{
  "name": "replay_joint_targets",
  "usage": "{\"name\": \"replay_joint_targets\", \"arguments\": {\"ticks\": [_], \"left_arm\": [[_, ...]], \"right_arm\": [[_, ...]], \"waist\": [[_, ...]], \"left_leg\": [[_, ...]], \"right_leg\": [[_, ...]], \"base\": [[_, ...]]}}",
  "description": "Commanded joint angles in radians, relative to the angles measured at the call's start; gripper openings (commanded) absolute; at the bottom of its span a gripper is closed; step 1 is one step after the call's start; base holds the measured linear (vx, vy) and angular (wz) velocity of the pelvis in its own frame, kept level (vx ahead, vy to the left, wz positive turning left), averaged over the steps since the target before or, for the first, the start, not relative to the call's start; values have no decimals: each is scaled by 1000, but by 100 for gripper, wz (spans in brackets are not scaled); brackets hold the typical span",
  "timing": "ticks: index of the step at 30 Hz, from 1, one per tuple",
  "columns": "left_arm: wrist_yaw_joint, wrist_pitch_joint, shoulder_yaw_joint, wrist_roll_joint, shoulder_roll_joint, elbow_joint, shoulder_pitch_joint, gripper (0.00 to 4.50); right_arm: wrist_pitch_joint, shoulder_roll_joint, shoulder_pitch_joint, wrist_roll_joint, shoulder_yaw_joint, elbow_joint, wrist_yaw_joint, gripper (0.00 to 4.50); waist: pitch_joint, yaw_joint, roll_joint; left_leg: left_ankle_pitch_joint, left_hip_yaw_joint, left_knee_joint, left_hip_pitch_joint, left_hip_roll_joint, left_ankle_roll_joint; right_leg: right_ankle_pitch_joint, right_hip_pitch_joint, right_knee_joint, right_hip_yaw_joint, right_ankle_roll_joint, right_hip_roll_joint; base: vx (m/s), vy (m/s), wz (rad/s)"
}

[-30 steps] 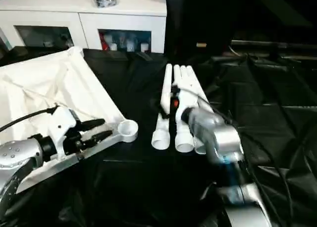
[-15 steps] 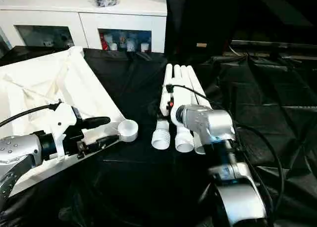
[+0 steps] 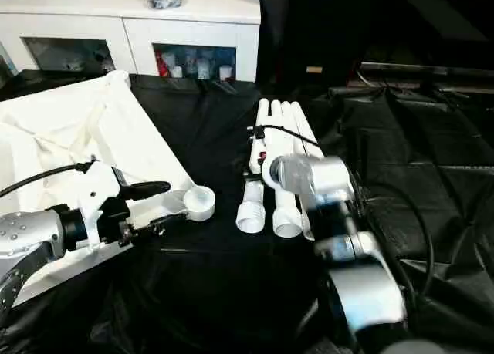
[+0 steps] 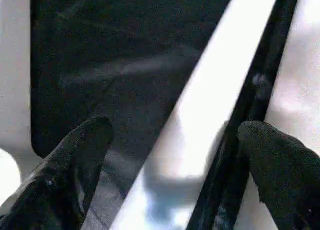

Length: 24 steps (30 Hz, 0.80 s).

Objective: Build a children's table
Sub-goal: Pick table leg

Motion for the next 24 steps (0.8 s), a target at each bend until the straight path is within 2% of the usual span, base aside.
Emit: {"name": "replay_joint_targets", "arguments": {"ticks": [1, 2, 4, 6, 8, 10, 11, 12, 15, 17, 24], "left_arm": [[-3, 8, -3, 2, 14, -14, -3, 349], [-9, 10, -7, 2, 19, -10, -7, 349], [-11, 10, -9, 3, 21, -8, -9, 349], [-16, 15, -12, -1, 23, -9, -11, 349], [-18, 24, -14, -5, 26, -13, -13, 349], [-20, 34, -16, -9, 30, -18, -12, 349], [-20, 36, -17, -10, 31, -19, -11, 349], [-23, 48, -19, -15, 36, -25, -8, 356], [-28, 71, -21, -28, 45, -38, 0, 356], [-30, 83, -22, -34, 50, -42, 2, 356], [-17, 154, -18, -57, 52, -46, -5, 356]], "right_arm": [[-5, 4, -25, 6, -9, 36, -1, 450], [-32, 15, -50, 6, -13, 101, 5, 450], [-46, 19, -62, 4, -17, 132, 11, 450], [-57, 24, -78, -5, -12, 174, 26, 450], [-60, 25, -93, -17, -2, 209, 44, 450], [-60, 24, -102, -29, 9, 231, 57, 450], [-59, 24, -104, -31, 10, 236, 59, 450], [-60, 23, -110, -34, 12, 254, 63, 420], [-65, 21, -117, -37, 10, 287, 63, 407], [-75, 20, -125, -36, 7, 316, 70, 377], [-89, 20, -134, -45, -15, 363, 74, 321]], "waist": [[-60, -3, 11], [-62, -4, 13], [-63, -5, 10], [-60, -5, 13], [-60, -6, 9], [-61, -5, 11], [-60, -5, 7], [-60, -4, 8], [-60, -5, 7], [-59, -5, 8], [-60, -8, 8]], "left_leg": [[-109, -20, -83, 30, 61, -97], [-96, -20, -81, 30, 61, -96], [-89, -19, -80, 29, 61, -92], [-104, -18, -81, 29, 62, -89], [-103, -18, -81, 29, 63, -86], [-100, -18, -81, 29, 63, -85], [-97, -17, -81, 28, 63, -82], [-93, -17, -81, 29, 63, -81], [-101, -17, -81, 29, 64, -81], [-101, -17, -81, 29, 64, -79], [-92, -16, -79, 28, 63, -74]], "right_leg": [[82, 23, -59, 36, -223, -69], [107, 23, -57, 34, -228, -68], [121, 24, -56, 34, -232, -69], [104, 23, -57, 34, -239, -69], [102, 24, -57, 34, -241, -69], [105, 24, -56, 34, -242, -70], [106, 25, -56, 34, -242, -69], [105, 24, -56, 34, -243, -71], [84, 23, -56, 34, -248, -71], [84, 22, -57, 34, -249, -71], [98, 23, -56, 34, -254, -69]], "base": [[0, 0, 0], [0, 0, 0], [0, 0, 0], [0, 0, 0], [0, 0, 0], [0, 0, 0], [0, 0, 0], [0, 0, 0], [0, 0, 0], [0, 0, 0], [0, 0, 0]]}}
